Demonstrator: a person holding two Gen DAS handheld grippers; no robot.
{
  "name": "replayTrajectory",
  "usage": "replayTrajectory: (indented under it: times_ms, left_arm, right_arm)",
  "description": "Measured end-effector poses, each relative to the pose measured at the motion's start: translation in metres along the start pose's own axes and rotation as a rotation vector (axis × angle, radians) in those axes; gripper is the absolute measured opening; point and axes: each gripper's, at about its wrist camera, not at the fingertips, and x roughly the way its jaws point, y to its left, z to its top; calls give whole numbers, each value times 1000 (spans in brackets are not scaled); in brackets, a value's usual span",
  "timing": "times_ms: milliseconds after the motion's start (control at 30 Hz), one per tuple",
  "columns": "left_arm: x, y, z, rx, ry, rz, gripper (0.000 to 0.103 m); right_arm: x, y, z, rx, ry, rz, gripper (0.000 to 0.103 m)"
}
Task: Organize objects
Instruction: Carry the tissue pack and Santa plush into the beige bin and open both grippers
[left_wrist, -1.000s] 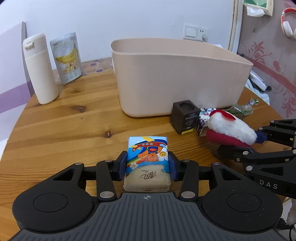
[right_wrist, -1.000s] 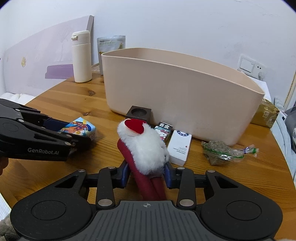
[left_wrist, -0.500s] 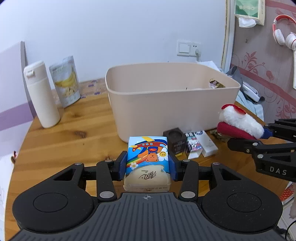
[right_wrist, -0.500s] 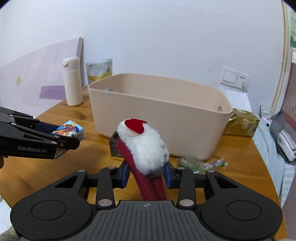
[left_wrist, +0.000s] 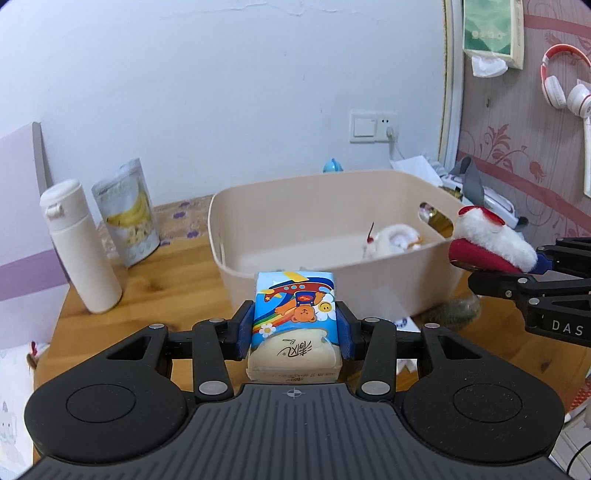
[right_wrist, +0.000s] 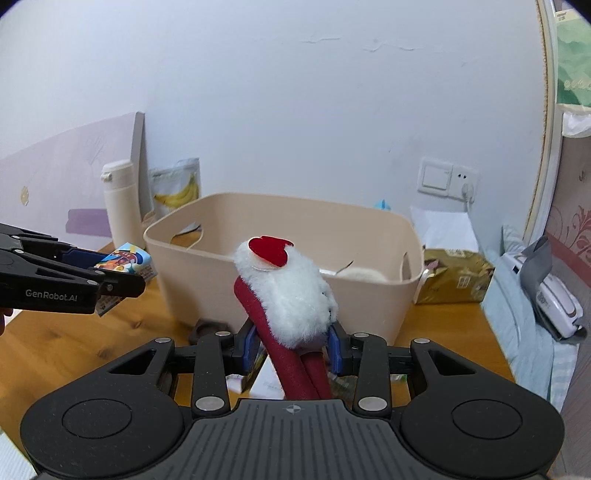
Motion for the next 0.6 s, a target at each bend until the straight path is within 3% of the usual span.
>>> replayTrajectory:
  times_ms: [600]
  left_arm:
    - [33,0,57,31,-35,-18,46]
  right_arm:
    - [22,-30,47,7,-54,-47,36]
